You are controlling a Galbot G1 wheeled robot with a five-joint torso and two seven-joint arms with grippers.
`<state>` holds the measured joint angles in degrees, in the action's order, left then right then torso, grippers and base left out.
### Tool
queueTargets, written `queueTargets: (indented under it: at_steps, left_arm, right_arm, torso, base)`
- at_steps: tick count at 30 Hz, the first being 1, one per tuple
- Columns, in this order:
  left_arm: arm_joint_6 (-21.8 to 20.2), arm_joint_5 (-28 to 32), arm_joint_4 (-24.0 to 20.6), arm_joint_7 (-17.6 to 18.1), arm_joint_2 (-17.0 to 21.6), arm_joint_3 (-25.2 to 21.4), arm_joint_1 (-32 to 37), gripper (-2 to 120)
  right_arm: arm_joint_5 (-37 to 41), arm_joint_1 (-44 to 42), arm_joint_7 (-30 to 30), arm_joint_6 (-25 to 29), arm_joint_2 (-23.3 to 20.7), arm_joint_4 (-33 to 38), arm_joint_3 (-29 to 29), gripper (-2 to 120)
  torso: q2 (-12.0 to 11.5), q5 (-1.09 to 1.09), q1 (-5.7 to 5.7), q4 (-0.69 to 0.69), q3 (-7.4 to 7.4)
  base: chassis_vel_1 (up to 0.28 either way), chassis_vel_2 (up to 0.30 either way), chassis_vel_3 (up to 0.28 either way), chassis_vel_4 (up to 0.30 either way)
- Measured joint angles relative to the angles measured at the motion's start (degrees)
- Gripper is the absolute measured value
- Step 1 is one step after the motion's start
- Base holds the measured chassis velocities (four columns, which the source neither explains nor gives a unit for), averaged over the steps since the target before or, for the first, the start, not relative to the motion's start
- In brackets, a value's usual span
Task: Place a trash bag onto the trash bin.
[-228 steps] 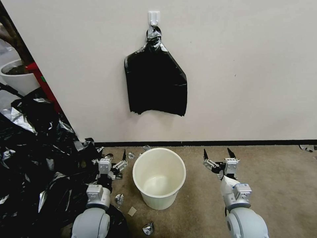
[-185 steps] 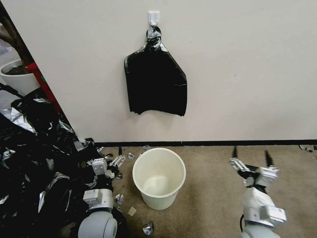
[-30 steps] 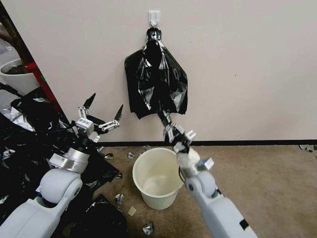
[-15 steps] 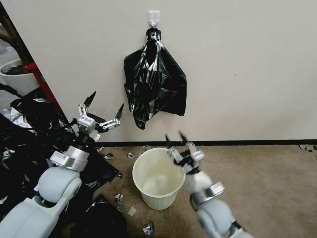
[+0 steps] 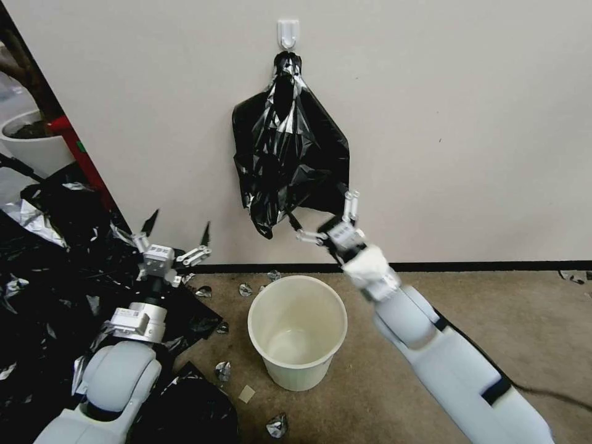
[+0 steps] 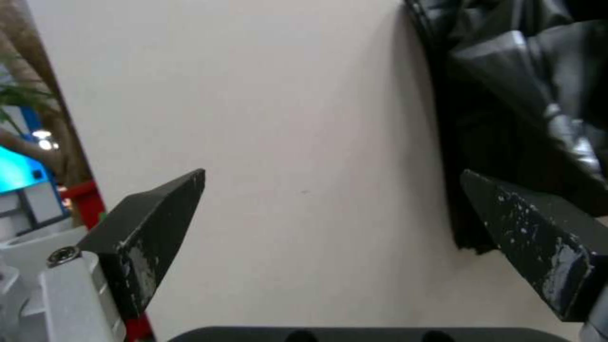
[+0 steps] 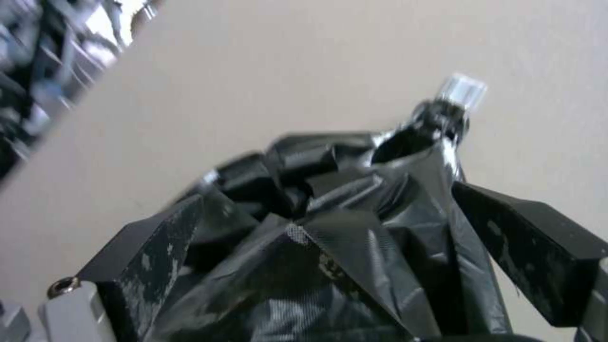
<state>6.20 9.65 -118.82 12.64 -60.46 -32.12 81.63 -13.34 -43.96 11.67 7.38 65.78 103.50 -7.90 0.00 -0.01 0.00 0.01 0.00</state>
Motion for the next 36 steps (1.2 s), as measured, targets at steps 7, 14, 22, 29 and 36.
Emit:
queueTargets:
  at_steps: [7, 14, 22, 29, 36]
  left_arm:
    - [-0.06, 1.08, 1.14, -0.01, 1.53, -1.46, -0.70, 100]
    - [-0.07, 1.10, 1.09, -0.16, 1.10, -0.56, -1.92, 100]
    - [-0.31, 0.99, 0.53, -0.38, 0.33, 0.20, -2.20, 100]
    - [-0.31, 0.96, 0.08, -0.41, 0.24, 0.25, -2.12, 100]
    - [-0.27, 1.08, -0.35, -0.42, 0.30, 0.26, -2.36, 100]
  right_arm:
    - [-4.52, 3.29, 4.47, -14.12, 3.80, -1.79, -4.07, 100]
    - [-6.71, 1.54, 5.72, -24.63, 2.27, 0.50, -4.14, 100]
    - [-8.49, 0.99, 5.51, -27.02, 1.80, 2.21, -4.53, 100]
    - [-9.64, 1.12, 3.64, -30.80, 2.66, 1.83, -3.79, 94]
    - [-9.58, 0.65, 3.46, -31.84, 2.56, 2.00, -3.12, 72]
  torso:
    - [0.00, 0.00, 0.00, 0.00, 0.00]
    - [0.00, 0.01, 0.00, -0.02, 0.00]
    - [0.00, 0.01, 0.00, -0.02, 0.00]
    - [0.00, 0.01, 0.00, -0.01, 0.00]
    - [0.00, 0.01, 0.00, -0.01, 0.00]
  base:
    - [0.000, 0.000, 0.000, 0.000]
    - [0.000, 0.000, 0.000, 0.000]
    - [0.000, 0.000, 0.000, 0.000]
    - [0.000, 0.000, 0.000, 0.000]
    - [0.000, 0.000, 0.000, 0.000]
